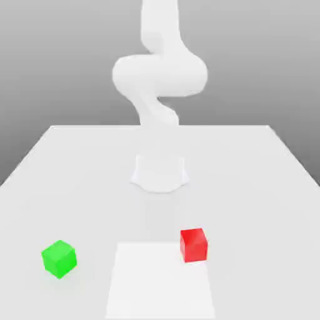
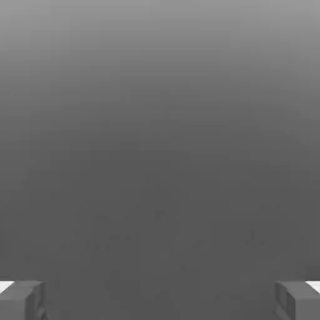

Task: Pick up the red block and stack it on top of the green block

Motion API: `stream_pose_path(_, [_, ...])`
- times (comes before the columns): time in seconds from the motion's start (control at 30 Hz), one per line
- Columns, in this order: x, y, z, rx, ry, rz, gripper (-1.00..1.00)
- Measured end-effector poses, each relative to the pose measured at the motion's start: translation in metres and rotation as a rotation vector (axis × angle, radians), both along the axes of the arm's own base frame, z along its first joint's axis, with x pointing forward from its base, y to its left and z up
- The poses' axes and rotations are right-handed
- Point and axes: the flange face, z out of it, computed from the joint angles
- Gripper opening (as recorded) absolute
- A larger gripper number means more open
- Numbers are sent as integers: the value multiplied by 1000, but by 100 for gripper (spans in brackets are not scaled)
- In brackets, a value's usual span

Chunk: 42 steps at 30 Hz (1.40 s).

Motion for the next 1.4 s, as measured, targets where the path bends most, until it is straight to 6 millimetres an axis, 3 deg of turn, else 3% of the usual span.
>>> stream_pose_path(0.13, [36,18,-99,-3,150,34,0])
stream_pose_path(0.3, [46,39,-224,-16,335,75,0])
stream_pose_path(0.43, [26,54,-325,-34,494,108,0])
stream_pose_path(0.57, [-20,64,-428,-63,667,142,0])
stream_pose_path(0.67, [-33,67,-473,-72,712,152,0])
stream_pose_path(0.8, [-36,66,-510,-71,719,152,0])
stream_pose_path(0.83, [-37,66,-515,-71,719,152,-100])
stream_pose_path(1.07, [-37,66,-515,-71,719,152,-100])
stream_pose_path(1.3, [-37,67,-461,-73,719,154,-100])
stream_pose_path(1.4, [-25,40,-449,-70,719,160,-100])
